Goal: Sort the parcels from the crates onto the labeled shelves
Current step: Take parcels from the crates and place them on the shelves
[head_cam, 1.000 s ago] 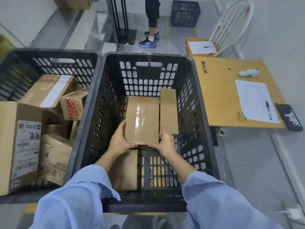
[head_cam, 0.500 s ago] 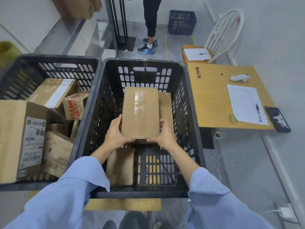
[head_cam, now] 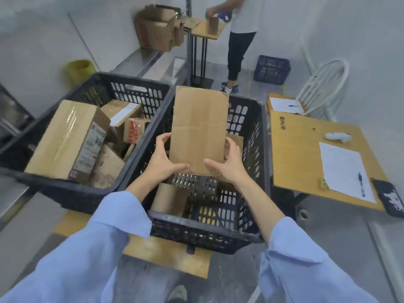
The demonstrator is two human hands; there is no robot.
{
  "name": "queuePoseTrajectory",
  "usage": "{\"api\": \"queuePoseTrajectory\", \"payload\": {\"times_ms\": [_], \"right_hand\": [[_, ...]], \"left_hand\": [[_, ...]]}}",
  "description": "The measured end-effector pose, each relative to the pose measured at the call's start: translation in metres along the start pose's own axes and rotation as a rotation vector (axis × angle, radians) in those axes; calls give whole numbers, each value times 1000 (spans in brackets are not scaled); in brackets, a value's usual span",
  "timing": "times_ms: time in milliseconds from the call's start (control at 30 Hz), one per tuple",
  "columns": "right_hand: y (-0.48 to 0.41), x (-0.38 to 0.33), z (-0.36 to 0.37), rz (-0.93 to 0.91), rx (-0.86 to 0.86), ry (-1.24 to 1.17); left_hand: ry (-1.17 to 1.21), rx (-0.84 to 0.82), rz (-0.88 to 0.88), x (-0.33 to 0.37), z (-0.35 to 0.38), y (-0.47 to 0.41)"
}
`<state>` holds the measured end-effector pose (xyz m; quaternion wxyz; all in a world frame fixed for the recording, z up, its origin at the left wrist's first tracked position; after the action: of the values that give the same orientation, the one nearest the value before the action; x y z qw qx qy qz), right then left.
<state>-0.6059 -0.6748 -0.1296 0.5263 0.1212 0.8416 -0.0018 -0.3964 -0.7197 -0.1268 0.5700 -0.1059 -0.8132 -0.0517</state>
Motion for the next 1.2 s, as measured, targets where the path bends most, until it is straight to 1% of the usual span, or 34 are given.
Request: {"api": "queuePoseTrajectory", "payload": {"times_ms": [100,267,400,567,700,800,967,1200], "right_hand": [[9,-19,3,-68,-31,-88],[35,-60,2,-270,-30,-82],[62,-94,9,-403,-104,-112],[91,-123,35,-395,-246,-230],[117,-153,72,-415,-358,-250],[145,-182,106,-500,-425,-266],[203,-219,162,-621,-614,-275],[263,-234,243,-514,-849,-319]], "left_hand": [[6,87,53,17,-19,21],[-54,193,175,56,-50,61],[25,252,203,83,-69,104],[18,405,169,96,-108,165],[3,533,117,95,-145,219],[-14,643,90,95,-177,263],[-58,755,33,91,-216,338],[-9,982,-100,70,-254,443]]}}
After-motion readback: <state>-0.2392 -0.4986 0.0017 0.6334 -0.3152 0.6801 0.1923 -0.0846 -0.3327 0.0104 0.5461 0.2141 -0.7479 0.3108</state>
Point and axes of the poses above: each hand's wrist, its own y-axis away from the middle knuckle, its own z-axis out of the palm, x = y × z, the point moved 7 cm from there along -y, towards the middle knuckle, and after that the axes turned 4 degrees about y, right-handed, at the moved point
